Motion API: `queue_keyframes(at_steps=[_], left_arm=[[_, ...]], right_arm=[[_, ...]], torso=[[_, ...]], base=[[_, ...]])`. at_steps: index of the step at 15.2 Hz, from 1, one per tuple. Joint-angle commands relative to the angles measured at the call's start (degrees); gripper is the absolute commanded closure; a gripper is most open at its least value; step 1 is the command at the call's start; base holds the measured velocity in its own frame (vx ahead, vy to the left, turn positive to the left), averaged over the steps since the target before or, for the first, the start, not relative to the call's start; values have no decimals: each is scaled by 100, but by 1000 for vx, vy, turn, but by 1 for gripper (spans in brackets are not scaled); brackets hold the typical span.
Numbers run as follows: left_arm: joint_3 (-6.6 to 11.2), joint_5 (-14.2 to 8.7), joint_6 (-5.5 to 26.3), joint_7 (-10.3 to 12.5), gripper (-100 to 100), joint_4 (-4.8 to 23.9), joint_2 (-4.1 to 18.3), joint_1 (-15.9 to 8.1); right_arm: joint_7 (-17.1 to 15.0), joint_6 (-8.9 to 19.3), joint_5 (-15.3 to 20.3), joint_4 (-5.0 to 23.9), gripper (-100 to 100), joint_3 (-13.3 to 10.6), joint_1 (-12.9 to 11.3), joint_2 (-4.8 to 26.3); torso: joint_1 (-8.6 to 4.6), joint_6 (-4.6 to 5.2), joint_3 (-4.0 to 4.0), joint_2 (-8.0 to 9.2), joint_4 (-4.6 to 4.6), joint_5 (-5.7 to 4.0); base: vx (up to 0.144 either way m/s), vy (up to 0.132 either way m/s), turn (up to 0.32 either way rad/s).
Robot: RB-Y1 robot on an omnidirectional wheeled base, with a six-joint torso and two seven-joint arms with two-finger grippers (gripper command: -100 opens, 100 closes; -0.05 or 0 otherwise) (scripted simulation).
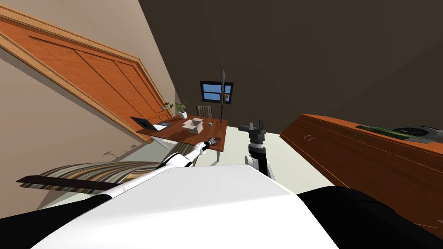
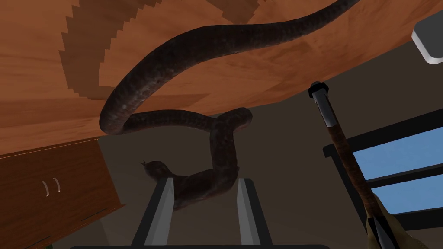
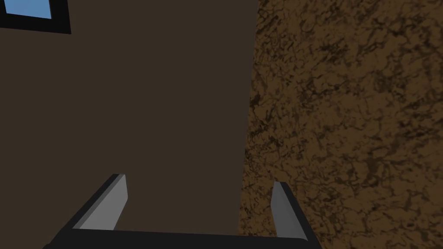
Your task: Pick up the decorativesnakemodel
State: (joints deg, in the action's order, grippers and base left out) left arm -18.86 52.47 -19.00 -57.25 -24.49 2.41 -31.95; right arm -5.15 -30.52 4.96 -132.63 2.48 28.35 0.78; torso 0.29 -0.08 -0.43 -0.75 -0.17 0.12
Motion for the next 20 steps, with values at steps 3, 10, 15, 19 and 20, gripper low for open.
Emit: queue_keyframes(at_steps=[3, 10, 15, 19, 20], left_arm=[[387, 535, 26, 219, 100, -63, -91, 52], [1053, 1360, 65, 570, 100, -166, -253, 137], [1497, 1974, 90, 804, 100, -234, -361, 194], [1719, 2404, 103, 921, 100, -268, -415, 223], [1719, 2404, 103, 921, 100, -268, -415, 223]], right_arm=[[0, 0, 0, 0, 0, 0, 0, 0], [0, 0, 0, 0, 0, 0, 0, 0], [0, 0, 0, 0, 0, 0, 0, 0], [0, 0, 0, 0, 0, 0, 0, 0], [0, 0, 0, 0, 0, 0, 0, 0]], torso=[[2, 0, 0, 2, -1, 1], [4, -10, -13, 0, -26, 2], [12, -18, -20, 0, -41, 5], [18, -24, -28, -6, -50, 5], [21, -26, -29, -7, -53, 6]], base=[[-18, 46, -69], [-13, 36, -56], [-18, 35, -62], [-13, 30, -52], [-12, 29, -31]])
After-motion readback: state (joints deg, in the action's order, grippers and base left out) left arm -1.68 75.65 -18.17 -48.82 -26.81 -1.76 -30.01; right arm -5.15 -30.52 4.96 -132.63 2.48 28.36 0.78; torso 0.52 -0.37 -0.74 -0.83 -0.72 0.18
